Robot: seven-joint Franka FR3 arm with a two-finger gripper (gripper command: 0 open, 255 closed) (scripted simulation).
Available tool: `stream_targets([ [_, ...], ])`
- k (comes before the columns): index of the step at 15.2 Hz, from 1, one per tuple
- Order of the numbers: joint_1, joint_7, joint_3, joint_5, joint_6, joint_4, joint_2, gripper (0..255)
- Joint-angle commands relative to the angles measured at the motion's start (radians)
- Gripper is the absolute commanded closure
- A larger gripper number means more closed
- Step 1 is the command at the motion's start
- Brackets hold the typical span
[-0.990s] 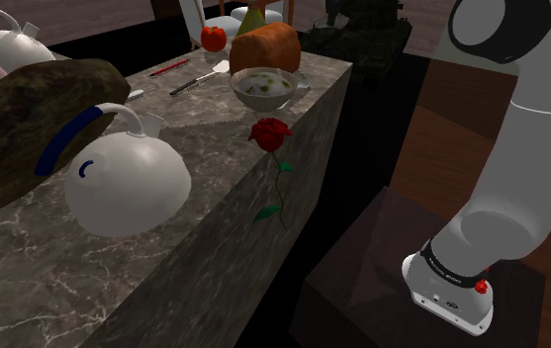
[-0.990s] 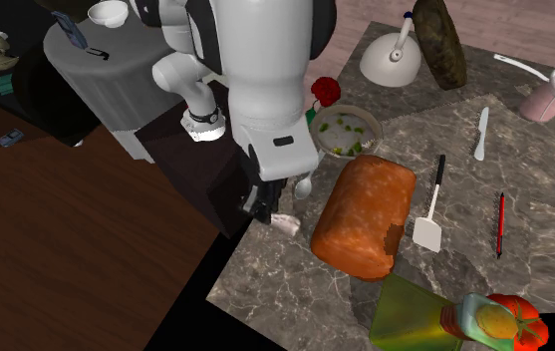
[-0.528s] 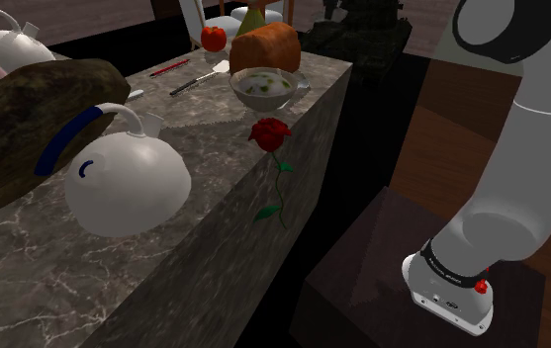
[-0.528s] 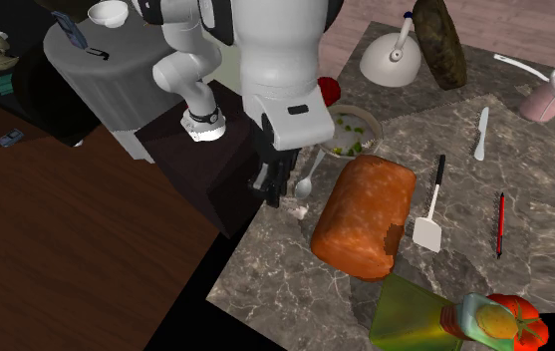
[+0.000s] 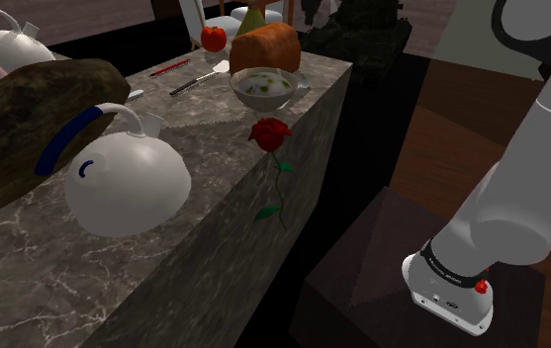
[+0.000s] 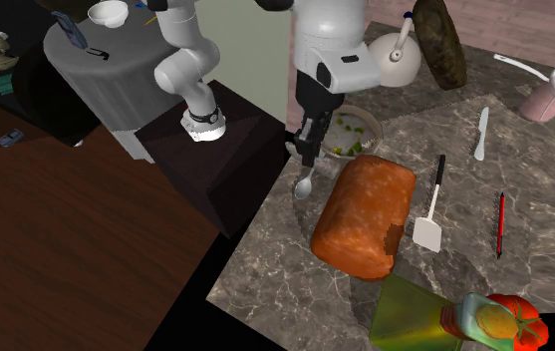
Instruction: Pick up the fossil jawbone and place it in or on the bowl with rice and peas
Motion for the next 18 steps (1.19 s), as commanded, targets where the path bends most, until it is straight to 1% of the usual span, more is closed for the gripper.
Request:
stream_targets([
  [1, 0.031, 0.05, 0.019, -0.018, -0.006, -0.029, -0.028, 255],
  [8, 0.129, 0.215, 0.093, -0.058, -0.037, -0.065, -0.066, 255],
  [13, 0.196, 0.329, 0.146, -0.077, -0.071, -0.046, -0.058, 255],
  [14, 0.216, 0.364, 0.162, -0.082, -0.084, -0.032, -0.049, 255],
  [18, 0.216, 0.377, 0.162, -0.083, -0.023, -0.117, -0.072, 255],
])
